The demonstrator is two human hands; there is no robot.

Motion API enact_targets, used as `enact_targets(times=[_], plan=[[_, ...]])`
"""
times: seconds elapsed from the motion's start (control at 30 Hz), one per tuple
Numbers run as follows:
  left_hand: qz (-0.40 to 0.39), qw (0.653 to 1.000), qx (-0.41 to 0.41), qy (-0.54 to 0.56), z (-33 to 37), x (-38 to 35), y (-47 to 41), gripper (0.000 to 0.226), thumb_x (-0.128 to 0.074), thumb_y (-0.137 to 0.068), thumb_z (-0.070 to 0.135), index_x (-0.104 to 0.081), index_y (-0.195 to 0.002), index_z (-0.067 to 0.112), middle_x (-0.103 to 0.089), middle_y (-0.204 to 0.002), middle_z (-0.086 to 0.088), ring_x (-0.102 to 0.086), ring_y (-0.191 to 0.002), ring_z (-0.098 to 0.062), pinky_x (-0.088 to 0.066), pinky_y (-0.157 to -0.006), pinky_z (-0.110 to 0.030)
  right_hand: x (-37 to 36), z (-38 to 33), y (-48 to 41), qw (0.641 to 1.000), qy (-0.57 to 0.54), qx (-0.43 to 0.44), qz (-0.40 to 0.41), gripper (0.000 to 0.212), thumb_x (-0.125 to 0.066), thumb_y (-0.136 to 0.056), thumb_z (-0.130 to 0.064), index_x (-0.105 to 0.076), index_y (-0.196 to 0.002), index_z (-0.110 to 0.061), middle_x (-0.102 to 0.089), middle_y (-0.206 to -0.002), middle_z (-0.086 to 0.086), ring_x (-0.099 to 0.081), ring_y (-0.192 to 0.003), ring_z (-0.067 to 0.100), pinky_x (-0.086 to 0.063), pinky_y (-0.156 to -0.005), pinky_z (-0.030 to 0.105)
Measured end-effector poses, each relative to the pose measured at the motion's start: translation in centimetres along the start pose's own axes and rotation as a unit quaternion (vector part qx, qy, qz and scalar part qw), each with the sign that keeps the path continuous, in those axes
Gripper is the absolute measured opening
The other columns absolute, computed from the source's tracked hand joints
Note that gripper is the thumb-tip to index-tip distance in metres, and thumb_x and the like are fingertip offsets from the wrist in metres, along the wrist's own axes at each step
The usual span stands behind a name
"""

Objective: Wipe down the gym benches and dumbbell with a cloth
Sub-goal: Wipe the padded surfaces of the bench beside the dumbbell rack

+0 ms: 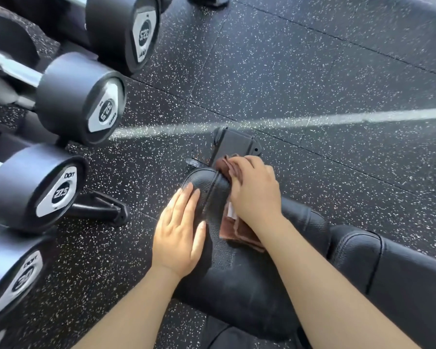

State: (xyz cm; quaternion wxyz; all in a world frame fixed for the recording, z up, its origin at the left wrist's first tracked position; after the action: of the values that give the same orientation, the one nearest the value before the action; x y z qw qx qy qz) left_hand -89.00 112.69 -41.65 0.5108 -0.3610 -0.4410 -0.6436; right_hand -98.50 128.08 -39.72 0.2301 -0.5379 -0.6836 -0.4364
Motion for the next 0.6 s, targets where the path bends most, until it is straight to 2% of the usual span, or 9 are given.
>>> enact_targets(times=[0.17,0.27,0.33,0.43,0.6], plan=[[-0.003,1.000,0.007,-0.014,0.2,-0.1,-0.1,0.059,-0.034,-0.091,0.036,-0.028,-0.144,0.011,-0.022,-0.153,-0.002,-0.019,-0.141,-0.018,-0.013,-0.114,-0.029,2.4,6.3,4.1,0.996,0.013,-0.058,0.066,0.032,-0.054,-0.089,-0.019,-0.058,-0.120,-0.024,-0.052,-0.128,0.002,-0.046,-0.112,0.031,-0.037,-0.095,0.041],[0.005,1.000,0.004,-0.018,0.0,-0.3,-0.1,0.059,-0.033,-0.091,0.036,-0.027,-0.145,0.012,-0.022,-0.154,-0.002,-0.019,-0.141,-0.019,-0.012,-0.114,-0.029,2.3,6.4,4.3,0.988,-0.002,-0.106,0.114,0.030,-0.055,-0.088,-0.017,-0.061,-0.117,-0.023,-0.054,-0.126,0.003,-0.047,-0.110,0.032,-0.037,-0.094,0.041],[0.010,1.000,-0.005,-0.021,-0.1,-0.4,-0.2,0.059,-0.033,-0.091,0.034,-0.028,-0.145,0.011,-0.025,-0.153,-0.005,-0.020,-0.140,-0.021,-0.012,-0.115,-0.030,1.4,4.1,3.2,0.989,-0.006,-0.097,0.110,0.029,-0.054,-0.089,-0.020,-0.060,-0.117,-0.025,-0.053,-0.127,0.002,-0.045,-0.109,0.030,-0.039,-0.093,0.042],[0.008,1.000,-0.008,-0.026,-0.1,-0.4,-0.2,0.059,-0.033,-0.092,0.034,-0.027,-0.145,0.010,-0.026,-0.153,-0.007,-0.021,-0.140,-0.023,-0.010,-0.117,-0.030,0.1,1.3,2.3,0.997,-0.006,-0.041,0.059,0.032,-0.050,-0.092,-0.023,-0.053,-0.124,-0.026,-0.045,-0.135,0.002,-0.040,-0.115,0.029,-0.038,-0.094,0.044],[-0.006,0.999,-0.007,-0.041,0.3,-0.1,-0.2,0.060,-0.030,-0.092,0.034,-0.027,-0.145,0.007,-0.026,-0.153,-0.011,-0.021,-0.140,-0.027,-0.009,-0.117,-0.031,1.5,4.3,5.4,0.998,0.024,-0.019,0.057,0.042,-0.053,-0.090,-0.018,-0.048,-0.131,-0.024,-0.040,-0.142,0.004,-0.037,-0.119,0.033,-0.041,-0.093,0.048]])
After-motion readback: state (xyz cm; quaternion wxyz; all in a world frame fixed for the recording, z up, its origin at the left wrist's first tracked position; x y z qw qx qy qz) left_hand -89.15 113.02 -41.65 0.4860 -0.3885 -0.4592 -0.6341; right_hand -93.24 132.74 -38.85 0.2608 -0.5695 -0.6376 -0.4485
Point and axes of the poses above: each hand's wrist, its own y-axis away from the middle knuckle, its own x-axis out of the back of the hand, z = x × y, the point moved 2 cm from there along -y, towards the middle knuckle
